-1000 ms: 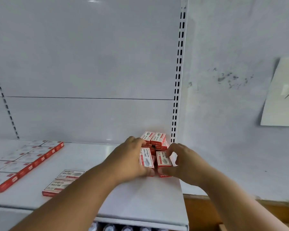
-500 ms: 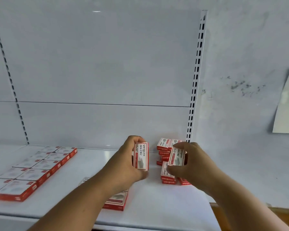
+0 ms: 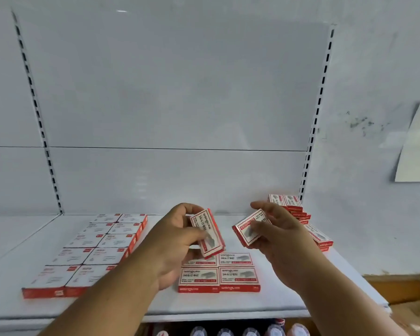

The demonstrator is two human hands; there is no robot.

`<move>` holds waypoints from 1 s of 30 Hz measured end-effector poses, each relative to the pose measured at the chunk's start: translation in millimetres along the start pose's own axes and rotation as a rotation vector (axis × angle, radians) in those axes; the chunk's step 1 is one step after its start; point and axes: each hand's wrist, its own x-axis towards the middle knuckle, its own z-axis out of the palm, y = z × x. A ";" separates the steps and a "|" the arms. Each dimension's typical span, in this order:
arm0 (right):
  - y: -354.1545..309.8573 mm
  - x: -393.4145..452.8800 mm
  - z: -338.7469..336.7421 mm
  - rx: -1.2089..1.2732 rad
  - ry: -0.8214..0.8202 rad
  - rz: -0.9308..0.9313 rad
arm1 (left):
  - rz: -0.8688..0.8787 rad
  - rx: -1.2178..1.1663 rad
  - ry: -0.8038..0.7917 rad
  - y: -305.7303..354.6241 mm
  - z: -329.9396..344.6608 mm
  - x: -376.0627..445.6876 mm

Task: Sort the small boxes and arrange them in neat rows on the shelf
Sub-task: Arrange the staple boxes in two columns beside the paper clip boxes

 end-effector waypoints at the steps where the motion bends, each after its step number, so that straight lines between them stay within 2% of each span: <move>1: 2.5 -0.8 3.2 0.028 0.011 0.005 | -0.008 0.006 0.024 0.0 -3.0 1.3; 6: 5.8 0.4 12.7 0.191 0.076 0.085 | -0.082 -0.151 0.101 -0.9 -14.3 14.5; 8: 5.0 6.0 14.4 0.014 0.093 0.078 | -0.094 -0.122 0.161 -2.9 -15.9 23.8; 10: 5.5 16.3 16.3 -0.370 0.062 0.078 | -0.094 0.049 0.222 -7.6 -16.4 35.4; 13: 10.2 31.8 21.9 -0.776 0.032 0.084 | -0.066 0.515 0.251 -19.8 -19.4 53.9; 15: 15.5 41.2 23.1 -0.917 0.028 0.044 | -0.063 0.760 0.246 -25.5 -23.6 60.9; 20: 26.6 49.7 18.7 -1.157 -0.055 0.091 | -0.046 1.143 0.145 -27.1 -26.2 62.3; 24: 25.4 49.0 17.8 -1.439 -0.049 0.069 | 0.020 1.281 0.092 -28.7 -25.7 61.3; 30: 33.1 48.0 25.5 -1.436 -0.037 0.005 | 0.067 1.302 0.032 -29.4 -26.0 61.2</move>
